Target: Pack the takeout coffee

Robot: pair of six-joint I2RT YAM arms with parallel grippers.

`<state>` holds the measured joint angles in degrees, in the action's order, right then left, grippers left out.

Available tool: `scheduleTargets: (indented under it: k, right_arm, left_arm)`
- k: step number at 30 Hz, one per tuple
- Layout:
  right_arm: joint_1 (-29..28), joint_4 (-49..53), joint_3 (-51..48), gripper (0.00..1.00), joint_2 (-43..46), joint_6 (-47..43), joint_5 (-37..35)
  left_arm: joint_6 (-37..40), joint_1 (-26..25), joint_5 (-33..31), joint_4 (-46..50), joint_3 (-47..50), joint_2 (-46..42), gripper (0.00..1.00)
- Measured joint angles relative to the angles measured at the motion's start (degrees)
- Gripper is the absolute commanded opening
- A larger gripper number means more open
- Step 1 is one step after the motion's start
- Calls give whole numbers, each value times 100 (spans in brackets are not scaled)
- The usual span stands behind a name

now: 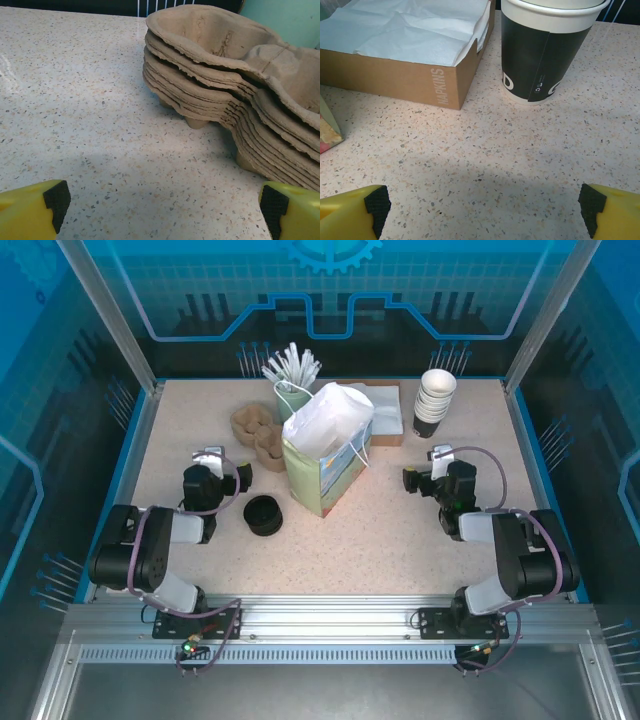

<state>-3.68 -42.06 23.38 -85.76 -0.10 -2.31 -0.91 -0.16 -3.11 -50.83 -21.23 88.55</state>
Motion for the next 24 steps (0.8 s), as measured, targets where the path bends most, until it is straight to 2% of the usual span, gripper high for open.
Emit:
scheduleTargets:
  k: [18, 20, 24]
  right_arm:
    - [76, 74, 35, 100, 4, 7, 131]
    - [140, 267, 92, 100, 98, 33, 122]
    - [201, 1296, 470, 100, 710, 181, -92]
  left_arm:
    - [2, 0, -2, 33, 0, -28, 99]
    - [-2, -44, -114, 330, 7, -321, 99]
    - [-269, -188, -824, 1825, -179, -1939, 99]
